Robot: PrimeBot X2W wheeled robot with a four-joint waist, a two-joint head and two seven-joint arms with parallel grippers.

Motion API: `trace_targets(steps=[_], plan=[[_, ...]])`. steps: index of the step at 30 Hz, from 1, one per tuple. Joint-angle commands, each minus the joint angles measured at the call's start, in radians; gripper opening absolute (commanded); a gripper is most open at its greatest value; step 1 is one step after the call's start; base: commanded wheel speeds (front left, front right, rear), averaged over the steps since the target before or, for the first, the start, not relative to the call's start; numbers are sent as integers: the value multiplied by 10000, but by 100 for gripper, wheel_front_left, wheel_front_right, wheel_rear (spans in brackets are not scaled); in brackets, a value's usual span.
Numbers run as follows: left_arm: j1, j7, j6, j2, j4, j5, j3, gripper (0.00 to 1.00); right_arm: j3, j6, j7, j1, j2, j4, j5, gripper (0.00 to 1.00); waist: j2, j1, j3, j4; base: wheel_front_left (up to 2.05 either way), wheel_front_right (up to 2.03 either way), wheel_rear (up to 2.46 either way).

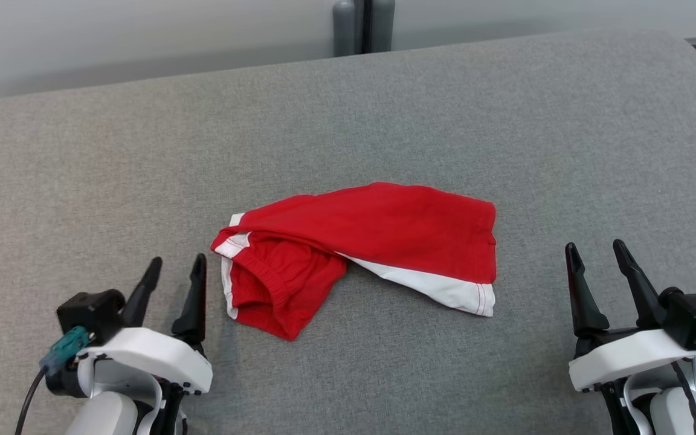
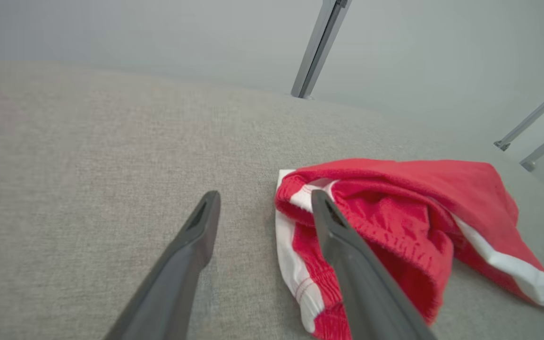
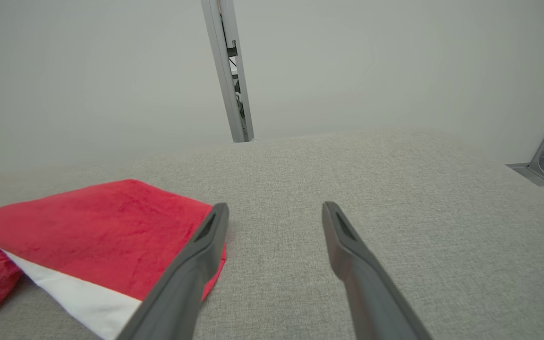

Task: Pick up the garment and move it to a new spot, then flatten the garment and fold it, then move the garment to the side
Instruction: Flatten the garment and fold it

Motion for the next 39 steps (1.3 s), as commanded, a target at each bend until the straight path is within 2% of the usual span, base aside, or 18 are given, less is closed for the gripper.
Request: trace_targets(steps=[1, 6, 11, 16, 26, 39], plan=[[113, -331, 195, 2, -143, 177, 104, 100, -60, 20, 52, 35, -51, -52, -49, 100, 0, 0, -163, 85, 0, 0, 0], [317, -1270, 827, -32, -758, 894, 338, 100, -141, 20, 182, 258, -50, -162, -230, 100, 0, 0, -617, 255, 0, 0, 0], [514, -1487, 1073, 7, -1113, 1389, 525, 100, -167, 20, 329, 473, -51, -260, -410, 100, 0, 0, -991, 368, 0, 0, 0], [962, -1535, 1106, 280, -1210, 1841, 587, 100, -94, 20, 501, 742, -51, -416, -535, 100, 0, 0, -1363, 449, 0, 0, 0], [2112, -1543, 1158, 613, -1023, 1820, 625, 100, -28, 20, 759, 1291, -50, -592, -558, 100, 0, 0, -1938, 474, 0, 0, 0], [2026, -1305, 1249, 744, -1142, 1918, 469, 100, -66, 20, 905, 1456, -50, -825, -453, 100, 0, 0, -1960, 588, 0, 0, 0]])
